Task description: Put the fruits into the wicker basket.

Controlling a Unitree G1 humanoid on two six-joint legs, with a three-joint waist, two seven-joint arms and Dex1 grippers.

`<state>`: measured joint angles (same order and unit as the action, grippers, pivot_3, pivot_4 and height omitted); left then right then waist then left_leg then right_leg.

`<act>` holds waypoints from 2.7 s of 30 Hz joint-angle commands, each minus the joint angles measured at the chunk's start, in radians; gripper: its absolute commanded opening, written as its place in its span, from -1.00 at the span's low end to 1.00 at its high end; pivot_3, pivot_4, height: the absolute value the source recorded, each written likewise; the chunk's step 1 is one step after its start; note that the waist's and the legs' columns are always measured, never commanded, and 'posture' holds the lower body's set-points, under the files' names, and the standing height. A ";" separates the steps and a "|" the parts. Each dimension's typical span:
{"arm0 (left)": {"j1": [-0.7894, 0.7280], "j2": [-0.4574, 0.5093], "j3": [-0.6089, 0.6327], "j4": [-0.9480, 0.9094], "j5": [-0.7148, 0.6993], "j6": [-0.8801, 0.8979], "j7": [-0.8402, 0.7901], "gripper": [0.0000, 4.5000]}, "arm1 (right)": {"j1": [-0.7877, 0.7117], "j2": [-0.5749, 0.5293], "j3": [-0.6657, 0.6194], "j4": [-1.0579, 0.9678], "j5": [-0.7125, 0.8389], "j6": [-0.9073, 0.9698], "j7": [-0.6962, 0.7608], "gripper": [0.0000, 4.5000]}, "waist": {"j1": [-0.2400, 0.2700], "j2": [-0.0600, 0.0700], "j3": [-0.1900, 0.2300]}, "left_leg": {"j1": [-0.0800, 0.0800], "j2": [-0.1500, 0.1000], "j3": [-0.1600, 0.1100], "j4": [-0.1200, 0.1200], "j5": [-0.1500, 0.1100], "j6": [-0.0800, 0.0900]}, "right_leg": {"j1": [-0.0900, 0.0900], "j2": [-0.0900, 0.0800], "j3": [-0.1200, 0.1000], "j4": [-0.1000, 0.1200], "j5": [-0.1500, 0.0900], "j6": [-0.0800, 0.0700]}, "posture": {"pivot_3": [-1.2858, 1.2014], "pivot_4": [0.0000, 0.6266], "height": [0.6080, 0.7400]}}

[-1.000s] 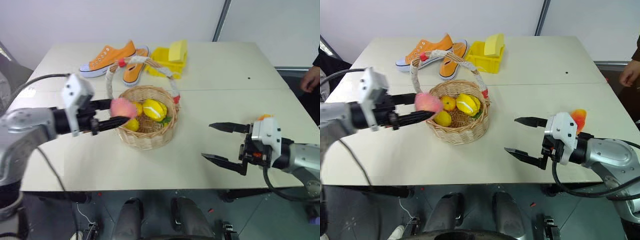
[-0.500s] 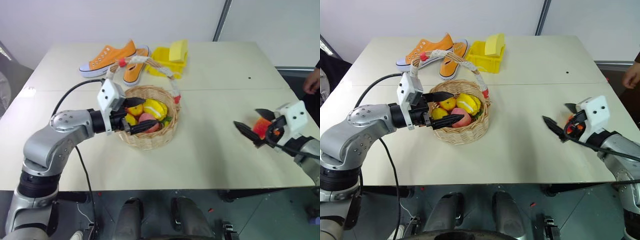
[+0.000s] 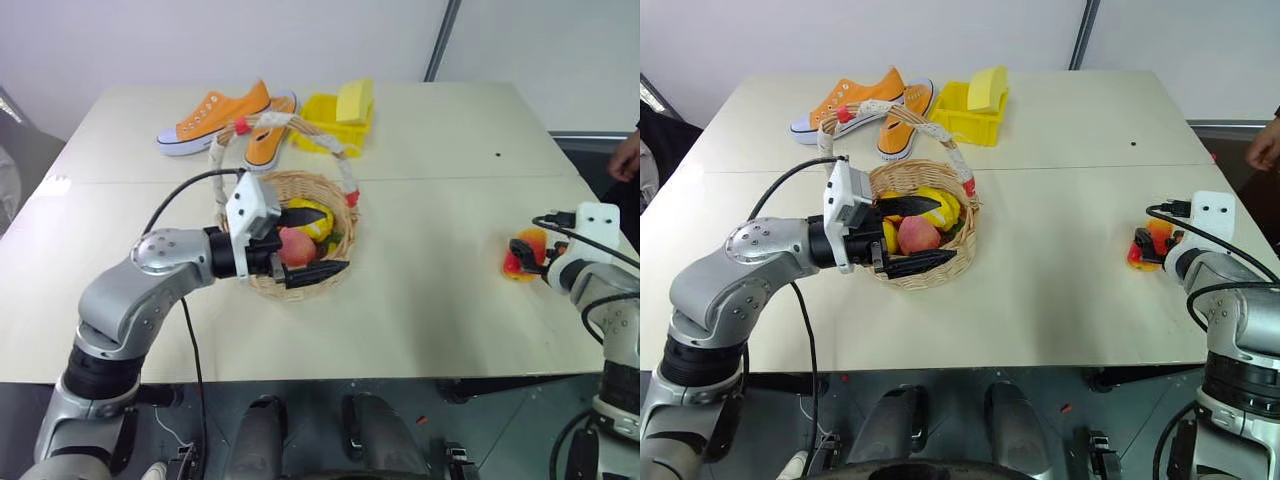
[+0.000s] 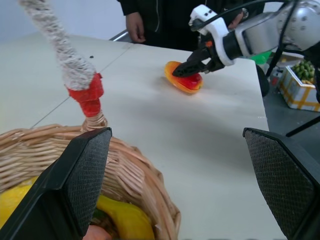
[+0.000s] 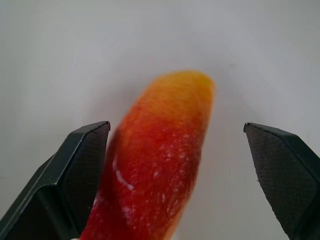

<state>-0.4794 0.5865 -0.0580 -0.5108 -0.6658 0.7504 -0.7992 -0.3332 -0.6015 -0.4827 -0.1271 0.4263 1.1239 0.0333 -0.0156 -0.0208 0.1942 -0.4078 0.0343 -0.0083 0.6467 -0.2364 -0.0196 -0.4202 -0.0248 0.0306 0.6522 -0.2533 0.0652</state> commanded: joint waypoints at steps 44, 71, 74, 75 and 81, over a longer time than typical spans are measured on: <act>0.435 0.080 0.446 0.085 -0.086 -0.302 -0.052 1.00 | -0.383 0.259 0.664 -0.406 0.163 -0.176 0.391 0.98 | 0.001 0.004 -0.001 | -0.002 0.014 0.005 -0.001 -0.003 0.005 | -0.008 0.013 0.004 -0.002 0.002 -0.010 | 0.03 -0.52 1.00; 0.372 0.030 0.374 0.073 -0.087 -0.317 -0.014 1.00 | -0.194 0.359 0.499 -0.197 0.061 -0.534 0.351 -0.79 | -0.024 0.003 -0.001 | -0.002 0.014 0.006 -0.003 -0.004 0.006 | -0.009 0.015 0.008 -0.003 0.002 -0.008 | 0.03 -0.52 1.00; 0.371 0.028 0.371 0.071 -0.085 -0.319 -0.008 1.00 | -0.186 0.330 0.446 -0.235 0.068 -0.566 0.361 -0.94 | -0.025 0.003 0.000 | -0.002 0.014 0.006 -0.003 -0.004 0.006 | -0.009 0.015 0.008 -0.003 0.002 -0.009 | 0.03 -0.52 1.00; 0.370 0.028 0.370 0.072 -0.085 -0.320 -0.006 1.00 | -0.185 0.315 0.418 -0.242 0.069 -0.574 0.356 -0.94 | -0.025 0.003 0.000 | -0.002 0.014 0.006 -0.003 -0.004 0.006 | -0.009 0.015 0.008 -0.003 0.002 -0.009 | 0.03 -0.52 1.00; 0.350 0.031 0.355 0.092 -0.074 -0.331 -0.009 1.00 | -0.176 0.136 0.189 -0.164 -0.023 -0.647 0.278 -0.94 | -0.014 0.003 0.000 | -0.002 0.013 0.007 -0.002 -0.004 0.006 | -0.009 0.014 0.009 -0.003 0.002 -0.009 | 0.03 -0.52 1.00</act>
<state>-0.1156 0.6154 0.2925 -0.4068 -0.7437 0.4439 -0.8042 -0.5011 -0.4337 -0.1942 -0.2916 0.4343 0.5320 0.3456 -0.0299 -0.0175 0.1942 -0.4096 0.0469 -0.0009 0.6445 -0.2402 -0.0136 -0.4290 -0.0111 0.0396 0.6486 -0.2514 0.0558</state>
